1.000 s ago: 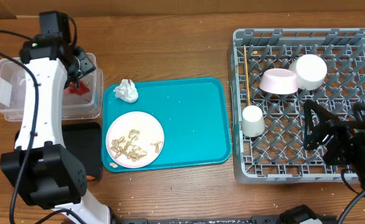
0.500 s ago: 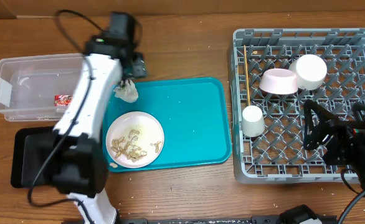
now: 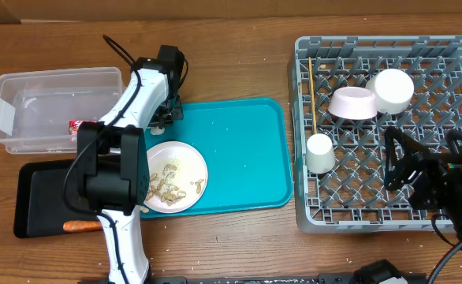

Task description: Sort waste into correct bins and load items into the dishwasher

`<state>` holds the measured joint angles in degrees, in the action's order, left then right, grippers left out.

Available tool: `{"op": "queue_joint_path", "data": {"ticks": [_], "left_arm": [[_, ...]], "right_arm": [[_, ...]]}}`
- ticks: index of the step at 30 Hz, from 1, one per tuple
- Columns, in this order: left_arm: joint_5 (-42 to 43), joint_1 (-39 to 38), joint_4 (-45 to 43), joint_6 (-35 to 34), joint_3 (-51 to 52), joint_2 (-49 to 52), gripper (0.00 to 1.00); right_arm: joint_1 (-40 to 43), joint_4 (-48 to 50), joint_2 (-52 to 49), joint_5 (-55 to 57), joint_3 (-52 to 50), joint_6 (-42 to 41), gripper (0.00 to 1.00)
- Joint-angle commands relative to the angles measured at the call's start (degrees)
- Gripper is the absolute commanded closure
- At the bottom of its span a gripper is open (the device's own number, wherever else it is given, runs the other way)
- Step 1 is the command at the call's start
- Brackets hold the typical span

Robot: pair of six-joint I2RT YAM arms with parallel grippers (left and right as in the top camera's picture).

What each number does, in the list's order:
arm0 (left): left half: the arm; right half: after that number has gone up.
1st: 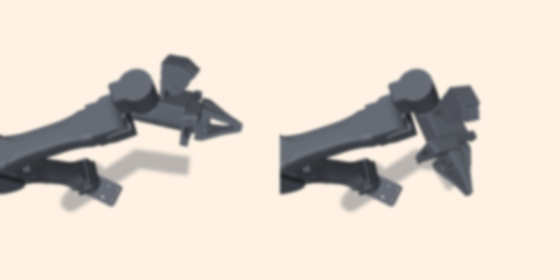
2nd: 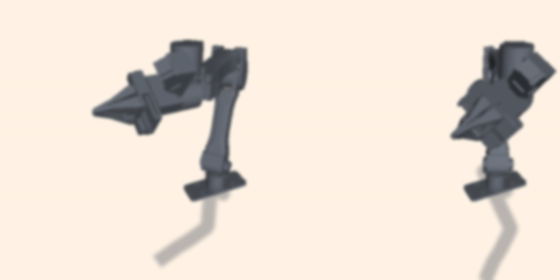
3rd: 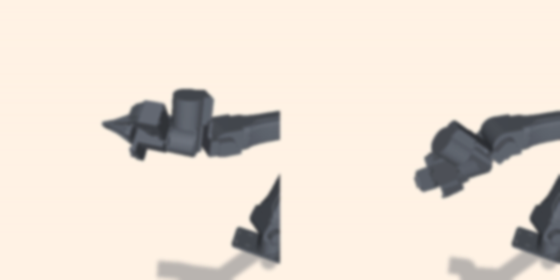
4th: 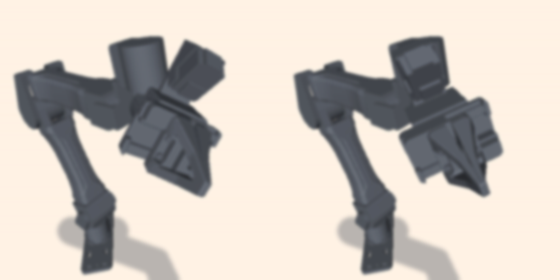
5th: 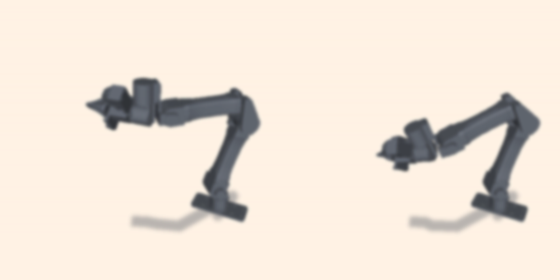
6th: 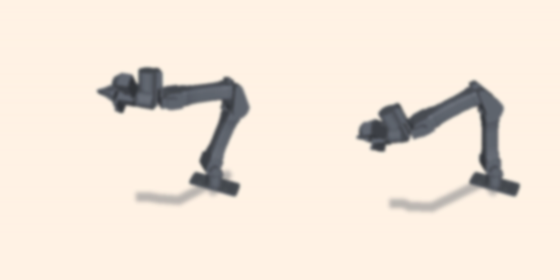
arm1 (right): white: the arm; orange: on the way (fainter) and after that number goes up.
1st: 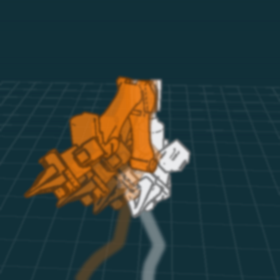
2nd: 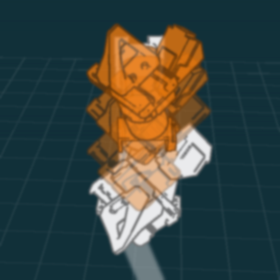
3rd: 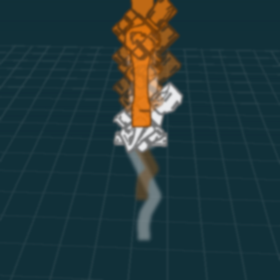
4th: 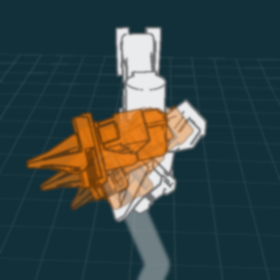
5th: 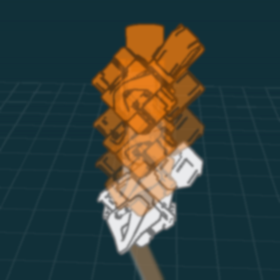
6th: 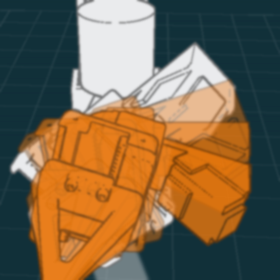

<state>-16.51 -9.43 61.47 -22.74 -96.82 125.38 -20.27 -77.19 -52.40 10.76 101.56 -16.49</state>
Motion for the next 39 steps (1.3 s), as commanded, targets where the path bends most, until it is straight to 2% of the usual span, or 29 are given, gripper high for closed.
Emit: {"op": "queue_joint_path", "data": {"ticks": [1,5,8,12,13,17,20,23,26,29,34,38,39], "left_arm": [[3.58,-0.22,3.17,-0.85,-6.47,-2.78,0.96],[4.92,-0.17,8.24,-0.79,-14.91,-7.1,0.96],[1.44,1.05,10.01,-0.44,-19.21,-10.82,0.96],[-3.96,5.55,11.23,-1.64,-19.63,-13.66,0.96],[-4.76,7.04,11.98,-2.32,-19.58,-13.57,0.93],[-3.34,12.11,13.07,-2.69,-19.54,-12.0,0.61],[-2.64,14.32,13.77,-1.55,-20.74,-12.68,0.53],[4.5,14.43,15.43,2.84,-24.13,-14.25,0.48],[13.42,11.98,18.32,5.97,-26.34,-16.74,0.48],[14.19,6.54,23.37,6.01,-26.32,-18.67,0.48],[7.54,-6.47,31.1,0.66,-21.16,-18.58,0.48],[2.58,-15.82,27.23,-5.4,-10.84,-18.58,0.49],[2.21,-17.53,25.46,-6.97,-7.96,-18.58,0.53]], "right_arm": [[0.13,0.28,0.0,0.57,0.04,-0.28,0.0],[0.13,0.28,0.0,0.57,0.04,-0.28,0.0],[0.13,0.28,0.0,0.57,0.04,-0.28,0.0],[0.13,0.28,0.0,0.57,0.04,-0.28,0.0],[0.13,0.28,0.0,0.57,0.04,-0.28,0.0],[0.13,0.28,0.0,0.57,0.04,-0.28,0.0],[0.13,0.28,0.0,0.57,0.04,-0.28,0.0],[0.13,0.28,0.0,0.57,0.04,-0.28,0.0],[0.13,0.28,0.0,0.57,0.04,-0.28,0.0],[0.13,0.28,0.0,0.57,0.04,-0.28,0.0],[0.13,0.28,0.0,0.57,0.04,-0.28,0.0],[0.13,0.28,0.0,0.57,0.04,-0.28,0.0],[0.13,0.28,0.0,0.57,0.04,-0.28,0.0]]}}
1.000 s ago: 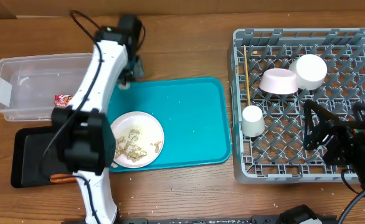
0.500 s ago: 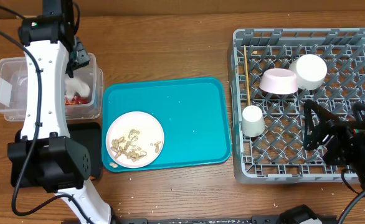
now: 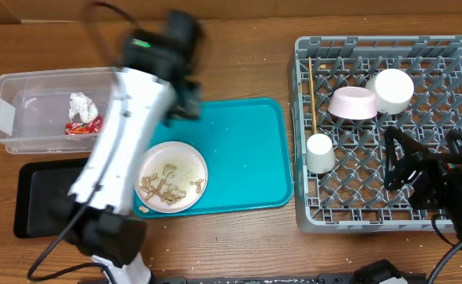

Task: Sort waste into correct bins and load items into the dishwasher
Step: 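Grasp the rim of the white plate with the left gripper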

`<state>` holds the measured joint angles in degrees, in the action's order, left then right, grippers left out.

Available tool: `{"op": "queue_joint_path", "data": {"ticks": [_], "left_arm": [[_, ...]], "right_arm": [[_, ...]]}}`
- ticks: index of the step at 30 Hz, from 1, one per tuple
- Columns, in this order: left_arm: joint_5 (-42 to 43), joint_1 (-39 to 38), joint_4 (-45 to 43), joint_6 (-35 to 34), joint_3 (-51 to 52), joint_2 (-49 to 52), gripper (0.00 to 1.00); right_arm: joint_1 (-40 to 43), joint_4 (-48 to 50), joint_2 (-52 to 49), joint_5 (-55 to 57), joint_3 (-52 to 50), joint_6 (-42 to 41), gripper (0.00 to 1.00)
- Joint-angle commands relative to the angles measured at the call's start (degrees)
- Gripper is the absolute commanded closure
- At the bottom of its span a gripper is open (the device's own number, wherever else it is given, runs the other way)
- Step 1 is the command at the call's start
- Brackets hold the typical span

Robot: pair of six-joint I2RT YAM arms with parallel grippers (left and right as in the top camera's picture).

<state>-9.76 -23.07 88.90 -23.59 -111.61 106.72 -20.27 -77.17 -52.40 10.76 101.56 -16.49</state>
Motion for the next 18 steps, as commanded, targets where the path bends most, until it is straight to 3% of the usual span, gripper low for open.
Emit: {"op": "queue_joint_path", "data": {"ticks": [1,7,14,18], "left_arm": [[-4.7,-5.35,-3.87,-7.74,9.73,0.11,0.56],[-5.51,-7.63,-13.46,-20.0,25.66,0.11,0.6],[-1.27,-7.39,-31.3,-18.14,38.14,0.28,0.62],[-1.14,-7.34,-36.11,-18.21,42.23,1.36,0.62]], "right_arm": [[0.13,0.26,0.0,0.57,0.04,-0.28,0.0],[0.13,0.26,0.0,0.57,0.04,-0.28,0.0],[0.13,0.26,0.0,0.57,0.04,-0.28,0.0],[0.13,0.26,0.0,0.57,0.04,-0.28,0.0]]}}
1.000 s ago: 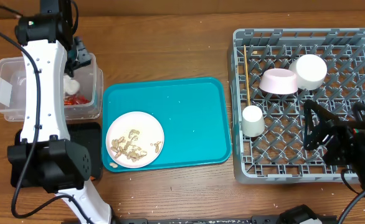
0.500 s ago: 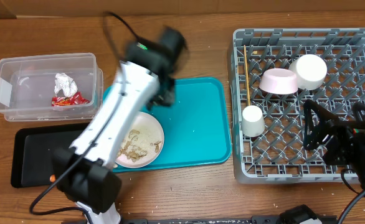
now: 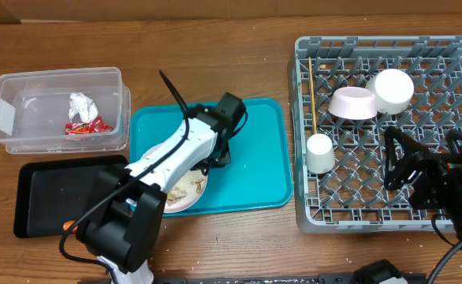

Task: Sort waste into correct bins and load items into the dishwasher
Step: 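Grasp the rim of the white plate with the left gripper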

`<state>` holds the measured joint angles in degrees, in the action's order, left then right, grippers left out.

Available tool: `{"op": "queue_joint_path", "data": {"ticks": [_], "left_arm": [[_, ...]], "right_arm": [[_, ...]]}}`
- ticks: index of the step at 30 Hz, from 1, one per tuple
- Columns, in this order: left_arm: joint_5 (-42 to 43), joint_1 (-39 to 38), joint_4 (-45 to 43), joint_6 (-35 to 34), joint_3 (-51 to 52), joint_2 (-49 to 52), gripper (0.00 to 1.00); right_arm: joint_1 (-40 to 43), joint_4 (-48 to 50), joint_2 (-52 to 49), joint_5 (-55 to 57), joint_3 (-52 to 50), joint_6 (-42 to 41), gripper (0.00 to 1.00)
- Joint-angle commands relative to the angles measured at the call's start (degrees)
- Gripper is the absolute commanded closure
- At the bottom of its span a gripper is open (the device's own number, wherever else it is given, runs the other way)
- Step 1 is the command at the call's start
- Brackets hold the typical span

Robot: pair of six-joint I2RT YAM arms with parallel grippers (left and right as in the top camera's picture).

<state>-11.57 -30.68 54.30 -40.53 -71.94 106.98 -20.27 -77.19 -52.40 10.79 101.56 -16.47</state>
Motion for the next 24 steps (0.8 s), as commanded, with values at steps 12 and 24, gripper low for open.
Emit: {"op": "queue_joint_path", "data": {"ticks": [12,24], "left_arm": [[0.98,0.22,-5.7,-0.13,3.72,2.4,0.91],[-0.96,0.22,-5.92,0.94,3.74,4.2,0.96]], "right_arm": [[0.13,0.28,0.0,0.55,0.04,-0.31,0.0],[0.13,0.28,0.0,0.55,0.04,-0.31,0.0]]}}
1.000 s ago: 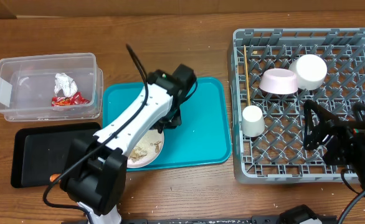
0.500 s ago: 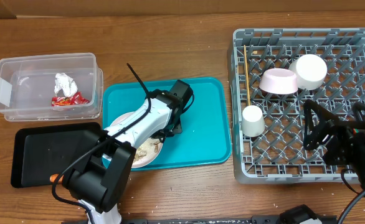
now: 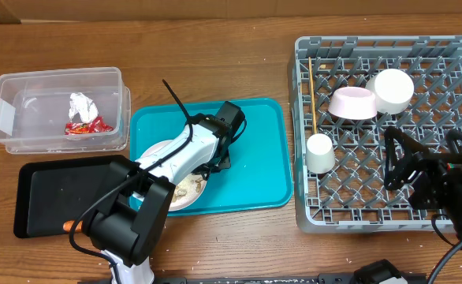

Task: Sort waste into correct bins and load items into the dishwasher
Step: 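Grasp the rim of the white plate with the left gripper, then lift the plate with the left gripper and swing it toward the black tray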

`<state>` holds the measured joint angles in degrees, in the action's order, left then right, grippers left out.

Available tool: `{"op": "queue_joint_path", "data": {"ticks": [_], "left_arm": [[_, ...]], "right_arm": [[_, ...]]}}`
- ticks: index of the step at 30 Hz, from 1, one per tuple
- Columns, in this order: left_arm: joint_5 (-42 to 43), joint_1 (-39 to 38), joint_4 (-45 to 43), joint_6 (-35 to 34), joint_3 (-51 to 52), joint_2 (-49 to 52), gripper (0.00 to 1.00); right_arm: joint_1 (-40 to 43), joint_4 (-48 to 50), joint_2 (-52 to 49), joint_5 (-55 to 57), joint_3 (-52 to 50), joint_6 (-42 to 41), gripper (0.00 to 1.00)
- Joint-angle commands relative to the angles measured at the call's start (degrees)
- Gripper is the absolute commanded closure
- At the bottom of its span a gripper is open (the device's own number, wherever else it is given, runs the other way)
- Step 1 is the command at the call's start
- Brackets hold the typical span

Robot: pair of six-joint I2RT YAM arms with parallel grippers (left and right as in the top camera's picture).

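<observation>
A white plate (image 3: pixel 188 192) with food scraps lies on the teal tray (image 3: pixel 255 158), half covered by my left arm. My left gripper (image 3: pixel 217 162) points down at the plate's right rim; its jaws are hidden from above. A crumpled red and white wrapper (image 3: pixel 81 114) lies in the clear plastic bin (image 3: pixel 26 87). The grey dish rack (image 3: pixel 389 213) holds a pink bowl (image 3: pixel 352 102), a white bowl (image 3: pixel 393 88), a white cup (image 3: pixel 320 153) and a chopstick (image 3: pixel 312 95). My right gripper (image 3: pixel 394 160) hovers open over the rack's right part.
A black tray bin (image 3: pixel 57 193) sits in front of the clear bin, with an orange scrap (image 3: pixel 72 227) at its front edge. The left arm's base stands at the table's front left. Bare wooden table surrounds the tray and rack.
My left arm has shifted slightly over the plate, with the gripper still at the plate's right rim. The right arm, the rack's contents and the wrapper have not moved.
First my left gripper was at the right end of the clear bin, with the wrapper just showing beneath the arm. Then the arm was moving away and the wrapper lay in the bin. Since then the gripper has stood over the plate on the teal tray.
</observation>
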<state>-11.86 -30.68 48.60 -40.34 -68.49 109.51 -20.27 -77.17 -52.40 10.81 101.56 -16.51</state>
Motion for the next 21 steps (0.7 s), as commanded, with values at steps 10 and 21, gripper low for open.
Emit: {"op": "queue_joint_path", "data": {"ticks": [10,21], "left_arm": [[-0.07,0.22,12.9,1.9,-10.67,0.24,0.96],[-0.94,0.57,29.14,1.55,-24.81,-2.21,0.96]], "right_arm": [[0.13,0.26,0.0,0.52,0.04,-0.26,0.0],[0.13,0.26,0.0,0.55,0.04,-0.26,0.0]]}}
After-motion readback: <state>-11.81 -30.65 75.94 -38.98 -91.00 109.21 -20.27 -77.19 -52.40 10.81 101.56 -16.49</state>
